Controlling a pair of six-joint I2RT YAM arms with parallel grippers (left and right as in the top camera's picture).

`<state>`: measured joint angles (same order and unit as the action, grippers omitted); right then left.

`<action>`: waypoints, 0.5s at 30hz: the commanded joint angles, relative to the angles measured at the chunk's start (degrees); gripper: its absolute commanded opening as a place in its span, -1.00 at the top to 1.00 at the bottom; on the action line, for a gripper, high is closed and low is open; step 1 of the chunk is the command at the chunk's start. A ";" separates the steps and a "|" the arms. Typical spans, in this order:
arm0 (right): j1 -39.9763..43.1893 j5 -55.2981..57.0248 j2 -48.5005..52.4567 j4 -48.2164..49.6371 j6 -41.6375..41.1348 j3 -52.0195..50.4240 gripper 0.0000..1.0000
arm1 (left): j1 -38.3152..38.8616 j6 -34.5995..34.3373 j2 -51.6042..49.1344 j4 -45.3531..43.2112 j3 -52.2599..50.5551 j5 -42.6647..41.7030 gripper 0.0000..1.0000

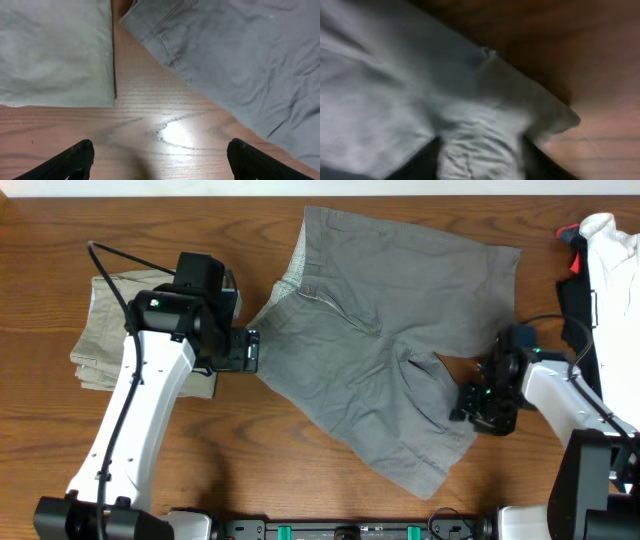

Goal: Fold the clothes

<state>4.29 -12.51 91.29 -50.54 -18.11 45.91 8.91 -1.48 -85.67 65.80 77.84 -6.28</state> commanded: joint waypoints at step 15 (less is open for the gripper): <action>6.19 5.88 0.33 -3.58 0.59 15.93 0.31 | 0.04 -0.09 0.00 -0.55 0.00 -2.29 -0.75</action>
<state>10.52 -1.85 91.50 -51.51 -19.25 60.82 8.91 -1.48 -85.67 65.28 77.84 -7.46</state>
